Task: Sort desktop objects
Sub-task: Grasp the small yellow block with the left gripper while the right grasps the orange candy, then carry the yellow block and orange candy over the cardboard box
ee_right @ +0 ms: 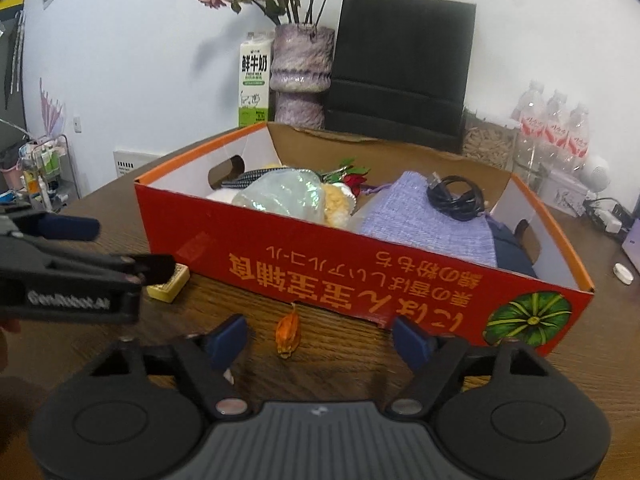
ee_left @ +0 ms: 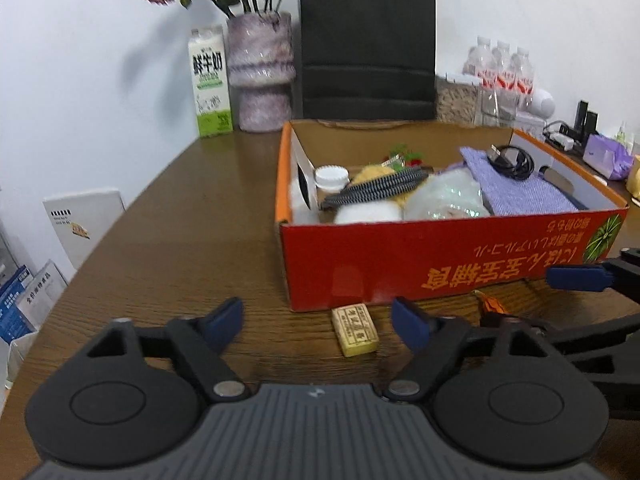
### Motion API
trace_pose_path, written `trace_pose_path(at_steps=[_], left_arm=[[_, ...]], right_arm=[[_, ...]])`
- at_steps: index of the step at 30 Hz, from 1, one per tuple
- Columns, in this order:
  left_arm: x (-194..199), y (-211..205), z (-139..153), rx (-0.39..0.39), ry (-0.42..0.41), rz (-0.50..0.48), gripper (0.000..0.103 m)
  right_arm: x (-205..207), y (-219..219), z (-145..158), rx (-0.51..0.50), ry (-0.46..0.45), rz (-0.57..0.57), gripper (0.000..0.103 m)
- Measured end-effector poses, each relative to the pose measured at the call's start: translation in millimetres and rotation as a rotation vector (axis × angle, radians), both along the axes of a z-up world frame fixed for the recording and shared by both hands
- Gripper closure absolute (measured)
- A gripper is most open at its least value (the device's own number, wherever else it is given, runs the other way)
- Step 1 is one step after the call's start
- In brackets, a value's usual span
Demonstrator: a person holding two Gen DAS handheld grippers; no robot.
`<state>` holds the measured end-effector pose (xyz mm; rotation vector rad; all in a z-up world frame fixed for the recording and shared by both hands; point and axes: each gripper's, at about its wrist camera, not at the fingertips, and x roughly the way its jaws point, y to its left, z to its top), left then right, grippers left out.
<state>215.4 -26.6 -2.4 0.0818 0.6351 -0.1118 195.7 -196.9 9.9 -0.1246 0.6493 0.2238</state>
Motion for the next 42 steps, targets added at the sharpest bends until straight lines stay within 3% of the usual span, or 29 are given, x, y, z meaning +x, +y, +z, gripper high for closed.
trace_pose_path(at_steps=[4,7,9,11,28,42], left_arm=[[8.1,1.4,-6.9,-0.040,0.045,0.012,0.042],[9.6,1.7,-8.9,-0.075,0.058,-0.008,0.059],[8.2,-1.5,-8.5,-0.087,0.060,-0.030,0.079],[5.3,-7.5,-8.0,-0.062,0.048,-0.033,0.080],[-17.5,-8.3,11.6,-0.058,-0.027,-0.042,0.081],[-27.6,-19.7,63.5,-0.093,-0.160,-0.094,0.081]], right_arm=[[9.0,0.5,-6.4,0.027,0.033,-0.008,0.038],[8.5,0.4,-8.1,0.046,0.034,0.009,0.061],[6.6,1.9,-7.4,0.042,0.028,0.020,0.084],[4.2,2.9,-7.1,0.041,0.024,0.026,0.091],[-20.5,-2.1,9.2,0.067,-0.047,0.051,0.091],[-35.8,-26.9,55.1,0.102,-0.180,0.028,0.091]])
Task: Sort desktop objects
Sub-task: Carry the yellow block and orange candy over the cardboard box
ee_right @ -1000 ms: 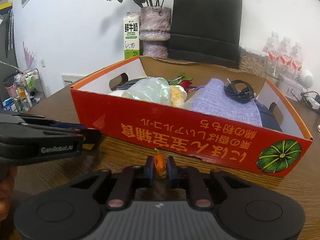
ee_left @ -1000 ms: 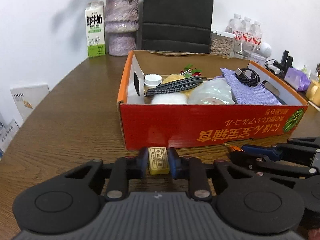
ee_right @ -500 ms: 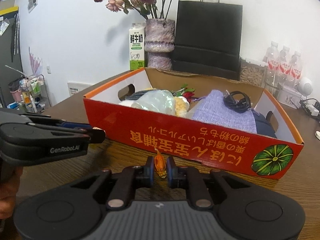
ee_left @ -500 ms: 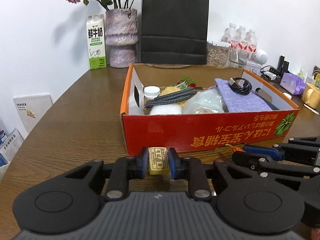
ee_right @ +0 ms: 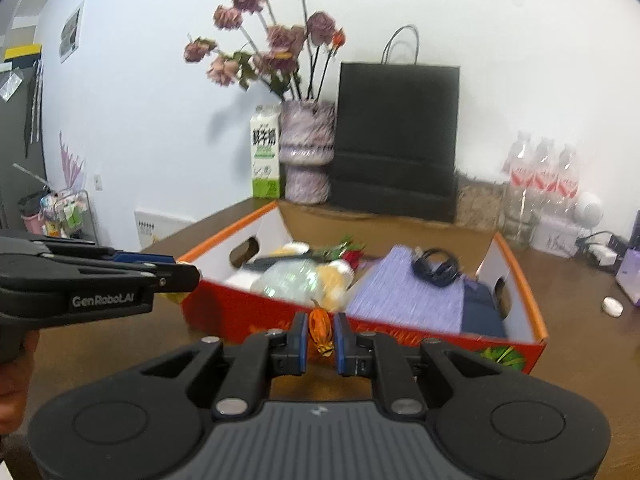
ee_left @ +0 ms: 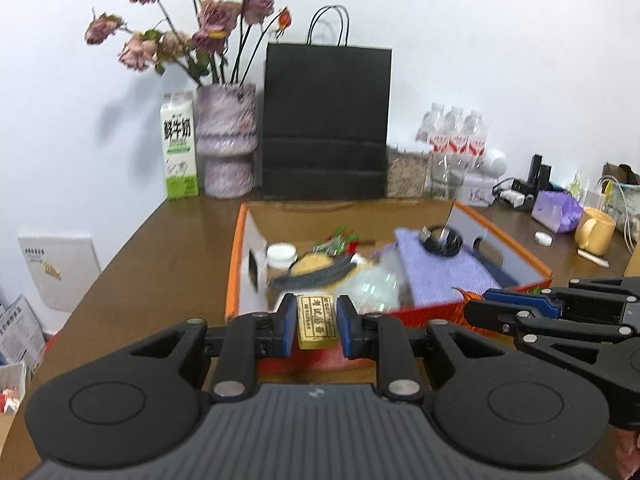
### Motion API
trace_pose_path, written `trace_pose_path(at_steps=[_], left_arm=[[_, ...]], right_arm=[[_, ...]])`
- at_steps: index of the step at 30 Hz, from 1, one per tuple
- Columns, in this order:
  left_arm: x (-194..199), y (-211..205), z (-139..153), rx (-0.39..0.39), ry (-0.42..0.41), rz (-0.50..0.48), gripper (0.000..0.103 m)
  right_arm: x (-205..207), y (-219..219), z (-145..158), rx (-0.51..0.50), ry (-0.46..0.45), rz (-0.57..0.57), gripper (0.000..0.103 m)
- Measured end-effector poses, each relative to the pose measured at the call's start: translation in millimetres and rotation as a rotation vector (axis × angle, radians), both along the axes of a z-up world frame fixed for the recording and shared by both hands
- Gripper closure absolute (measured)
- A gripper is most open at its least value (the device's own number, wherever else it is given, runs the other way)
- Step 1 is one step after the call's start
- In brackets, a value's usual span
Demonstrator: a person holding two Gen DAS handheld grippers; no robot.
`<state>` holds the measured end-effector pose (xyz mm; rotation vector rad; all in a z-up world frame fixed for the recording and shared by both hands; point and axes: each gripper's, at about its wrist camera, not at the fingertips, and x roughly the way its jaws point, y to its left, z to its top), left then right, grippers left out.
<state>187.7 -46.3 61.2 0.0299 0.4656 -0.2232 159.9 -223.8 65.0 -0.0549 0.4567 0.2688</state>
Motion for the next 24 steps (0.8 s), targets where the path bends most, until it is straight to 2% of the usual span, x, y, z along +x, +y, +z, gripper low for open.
trace_pose_path(at_steps=[10,18,24], left_arm=[[40.0,-31.9,19.2,-0.037,-0.063,-0.008,0.081],[81.0,-48.0,4.0,-0.062,-0.074,0.045,0.081],[100.2,-53.9,-16.4,-0.013,-0.023,0.064,0.081]], right_arm=[[34.1,-25.6,18.4,0.017,-0.049,-0.051,0.091],[79.5,-42.6,15.5,0.015,-0.065,-0.075,0.091],[98.2,-57.0,-5.2,0.042,-0.026,-0.095,0.091]])
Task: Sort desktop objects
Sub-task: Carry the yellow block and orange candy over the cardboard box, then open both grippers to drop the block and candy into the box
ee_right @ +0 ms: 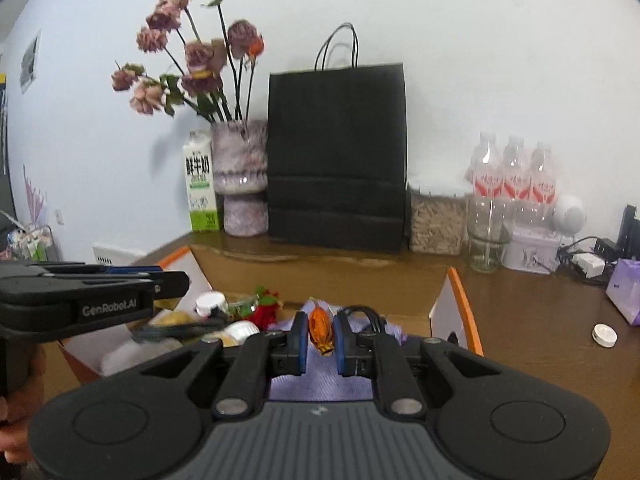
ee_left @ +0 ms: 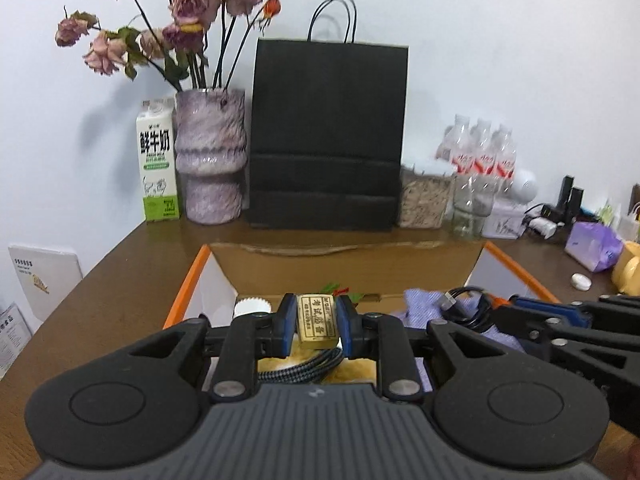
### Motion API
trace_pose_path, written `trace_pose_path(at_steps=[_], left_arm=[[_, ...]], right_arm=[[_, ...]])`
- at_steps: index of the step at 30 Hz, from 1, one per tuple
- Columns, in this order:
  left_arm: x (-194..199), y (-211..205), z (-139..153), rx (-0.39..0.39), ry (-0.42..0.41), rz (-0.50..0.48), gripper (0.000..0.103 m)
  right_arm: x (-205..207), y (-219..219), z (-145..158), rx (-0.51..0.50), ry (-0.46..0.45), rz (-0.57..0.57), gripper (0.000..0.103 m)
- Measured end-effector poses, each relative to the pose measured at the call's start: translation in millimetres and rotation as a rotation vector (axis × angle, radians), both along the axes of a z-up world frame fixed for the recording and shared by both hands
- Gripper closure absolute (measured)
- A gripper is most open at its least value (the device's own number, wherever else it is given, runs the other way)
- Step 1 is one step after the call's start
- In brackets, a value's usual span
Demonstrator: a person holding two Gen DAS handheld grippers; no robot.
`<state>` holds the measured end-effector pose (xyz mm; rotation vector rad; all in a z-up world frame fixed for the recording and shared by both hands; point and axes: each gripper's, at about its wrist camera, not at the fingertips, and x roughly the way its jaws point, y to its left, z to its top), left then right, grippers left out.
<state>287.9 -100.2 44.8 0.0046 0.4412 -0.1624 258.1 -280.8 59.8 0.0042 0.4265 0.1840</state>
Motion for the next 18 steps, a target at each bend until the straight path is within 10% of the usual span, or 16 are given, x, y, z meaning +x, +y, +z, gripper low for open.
trace_pose_path(at_steps=[18], left_arm=[[-2.5,-7.0,-11.1,0.044,-0.015,0.010,0.080]], right_arm=[[-1.3,-5.5,-12.7,0.008,0.003,-0.035,0.090]])
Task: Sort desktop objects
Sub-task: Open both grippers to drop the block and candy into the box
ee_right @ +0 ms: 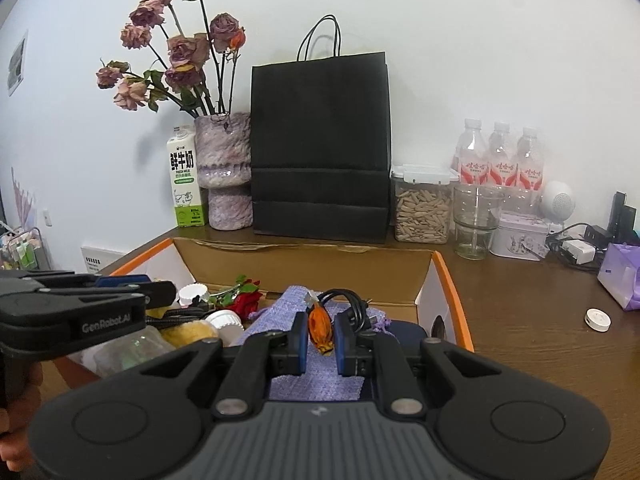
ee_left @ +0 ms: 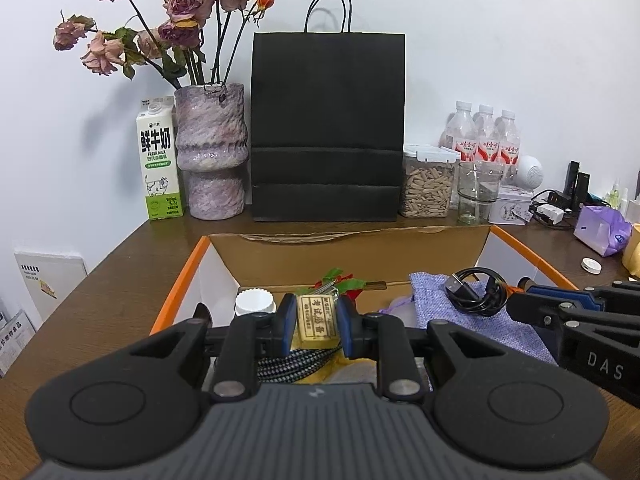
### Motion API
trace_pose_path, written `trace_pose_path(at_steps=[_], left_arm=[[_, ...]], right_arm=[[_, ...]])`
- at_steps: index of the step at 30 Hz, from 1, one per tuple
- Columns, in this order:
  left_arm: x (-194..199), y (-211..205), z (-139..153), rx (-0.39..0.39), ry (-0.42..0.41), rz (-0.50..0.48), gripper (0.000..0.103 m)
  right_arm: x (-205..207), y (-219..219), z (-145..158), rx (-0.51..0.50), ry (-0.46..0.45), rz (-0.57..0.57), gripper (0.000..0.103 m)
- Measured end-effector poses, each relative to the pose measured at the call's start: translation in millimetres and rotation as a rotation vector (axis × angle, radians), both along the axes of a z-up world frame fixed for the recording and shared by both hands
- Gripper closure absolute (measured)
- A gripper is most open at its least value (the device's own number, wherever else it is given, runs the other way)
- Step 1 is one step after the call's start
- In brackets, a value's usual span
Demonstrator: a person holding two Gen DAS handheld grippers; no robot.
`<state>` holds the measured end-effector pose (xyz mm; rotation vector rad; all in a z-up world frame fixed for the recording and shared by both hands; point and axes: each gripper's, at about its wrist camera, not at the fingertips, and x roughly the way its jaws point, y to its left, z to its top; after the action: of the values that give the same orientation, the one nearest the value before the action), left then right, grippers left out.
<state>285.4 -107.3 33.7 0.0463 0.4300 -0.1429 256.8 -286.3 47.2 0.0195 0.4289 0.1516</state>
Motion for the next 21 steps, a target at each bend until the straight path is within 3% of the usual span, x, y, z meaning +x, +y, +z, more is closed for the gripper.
trace_pose_path(at_steps=[1,2,3,4,6,7,10,21], left_arm=[[-0.9,0.2,-0.1,0.002,-0.008,0.007,0.078],[-1.9,0.6,0.1,0.009,-0.016,0.015,0.070],[-3.3,0.8,0.6,0.016,-0.026,0.024,0.054],[-5.2,1.3,1.6,0.017,-0.038,0.033,0.045],[-9.0,2.5,4.0,0.022,-0.071,0.054,0.004],[-12.0,2.9,5.0,0.025,-0.098,0.066,0.000],[-18.0,3.1,8.6,0.036,-0.149,0.084,0.000],[-19.3,3.9,7.0,0.024,-0.132,0.085,0.000]], right_arm=[[-0.5,0.3,-0.5,0.001,-0.001,-0.002,0.090],[-1.3,0.2,-1.0,0.004,-0.004,-0.005,0.088],[-1.8,-0.2,-0.8,0.007,-0.006,-0.007,0.076],[-2.6,-0.9,-0.2,0.012,-0.009,-0.012,0.066],[-6.0,-1.6,1.5,0.015,-0.031,-0.028,0.011],[-8.7,-1.3,2.8,0.011,-0.051,-0.035,0.005],[-14.9,-1.4,6.5,0.007,-0.090,-0.048,0.000],[-20.8,1.3,7.0,0.001,-0.089,-0.035,0.000]])
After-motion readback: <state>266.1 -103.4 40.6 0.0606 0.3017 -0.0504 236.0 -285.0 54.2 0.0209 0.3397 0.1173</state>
